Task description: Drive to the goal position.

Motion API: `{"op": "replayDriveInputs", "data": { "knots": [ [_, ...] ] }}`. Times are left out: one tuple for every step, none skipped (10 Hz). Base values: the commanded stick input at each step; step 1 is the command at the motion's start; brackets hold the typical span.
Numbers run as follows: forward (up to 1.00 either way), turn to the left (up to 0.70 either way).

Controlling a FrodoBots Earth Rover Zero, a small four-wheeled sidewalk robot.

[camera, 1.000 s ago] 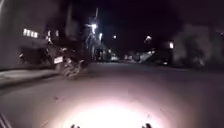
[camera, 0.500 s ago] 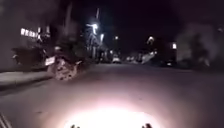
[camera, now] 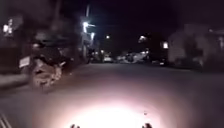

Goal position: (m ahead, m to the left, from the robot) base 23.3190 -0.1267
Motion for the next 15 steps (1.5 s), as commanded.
{"op": "replayDriveInputs", "data": {
  "knots": [
    [0.85, 0.00],
    [0.85, 0.00],
    [0.85, 0.00],
    [0.85, 0.00],
    [0.85, 0.00],
    [0.85, 0.00],
    [0.85, 0.00],
    [0.85, 0.00],
    [0.85, 0.00],
    [0.85, 0.00],
    [0.85, 0.00],
    [0.85, 0.00],
    [0.85, 0.00],
    [0.85, 0.00],
    [0.85, 0.00]
  ]
}}
